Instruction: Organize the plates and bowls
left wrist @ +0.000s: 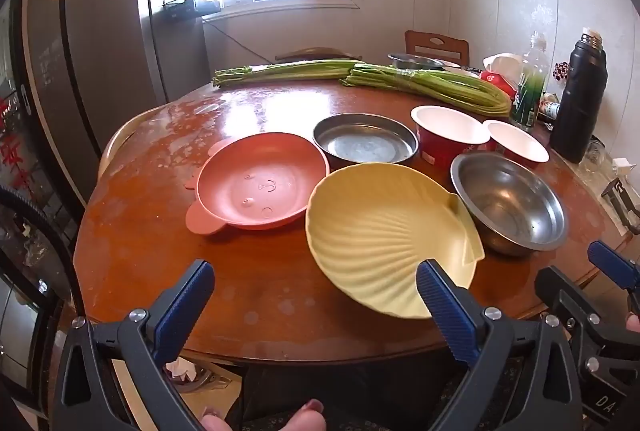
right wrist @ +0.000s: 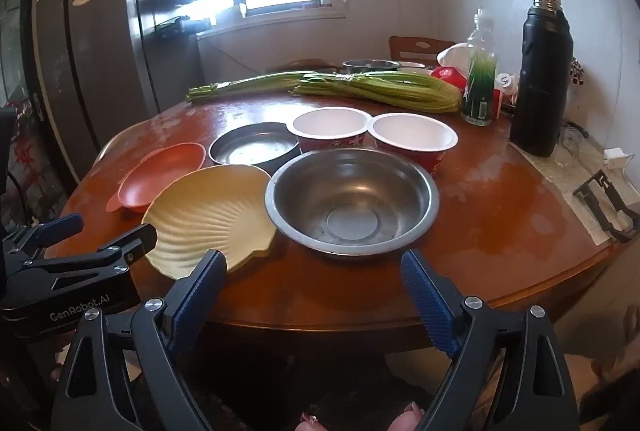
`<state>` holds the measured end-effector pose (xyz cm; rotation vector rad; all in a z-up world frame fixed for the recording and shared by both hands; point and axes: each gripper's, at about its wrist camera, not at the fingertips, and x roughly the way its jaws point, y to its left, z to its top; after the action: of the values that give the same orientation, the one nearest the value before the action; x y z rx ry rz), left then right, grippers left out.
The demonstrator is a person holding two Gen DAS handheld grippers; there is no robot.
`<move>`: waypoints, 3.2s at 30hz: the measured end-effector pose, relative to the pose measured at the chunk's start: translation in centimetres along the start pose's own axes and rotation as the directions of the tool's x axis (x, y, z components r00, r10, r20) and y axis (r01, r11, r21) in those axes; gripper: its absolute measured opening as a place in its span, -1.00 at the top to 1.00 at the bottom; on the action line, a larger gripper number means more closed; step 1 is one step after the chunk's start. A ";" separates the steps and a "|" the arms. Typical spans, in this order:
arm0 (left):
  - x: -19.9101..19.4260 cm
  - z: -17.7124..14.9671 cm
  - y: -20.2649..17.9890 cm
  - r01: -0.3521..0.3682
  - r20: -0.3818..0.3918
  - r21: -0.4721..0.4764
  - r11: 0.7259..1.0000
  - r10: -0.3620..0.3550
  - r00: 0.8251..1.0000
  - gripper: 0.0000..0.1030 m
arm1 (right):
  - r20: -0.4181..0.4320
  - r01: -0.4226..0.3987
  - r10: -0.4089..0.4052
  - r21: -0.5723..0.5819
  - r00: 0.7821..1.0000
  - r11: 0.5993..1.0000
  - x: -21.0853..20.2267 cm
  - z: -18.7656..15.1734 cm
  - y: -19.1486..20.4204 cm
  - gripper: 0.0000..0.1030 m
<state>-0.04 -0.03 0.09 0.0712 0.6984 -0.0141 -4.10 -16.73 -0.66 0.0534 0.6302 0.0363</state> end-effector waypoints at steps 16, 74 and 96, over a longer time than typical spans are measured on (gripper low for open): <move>0.1 -0.4 0.1 0.034 -0.026 -0.023 0.999 -0.035 0.999 -0.97 | -0.022 0.009 -0.010 -0.028 1.000 1.000 0.2 0.0 0.0 -0.75; 0.2 -0.8 1.9 0.005 -0.011 -0.044 0.999 -0.005 1.000 -0.97 | -0.018 -0.027 0.025 -0.097 1.000 0.995 0.5 -0.1 1.6 -0.75; 4.0 0.5 12.2 -0.066 -0.081 -0.232 0.970 0.048 0.996 -0.97 | -0.123 -0.301 0.282 -0.174 0.951 0.938 7.4 7.3 9.6 -0.75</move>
<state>3.85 12.16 -1.35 -0.1361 0.7687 0.1273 5.99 -7.10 1.44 -0.0411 0.7086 0.3890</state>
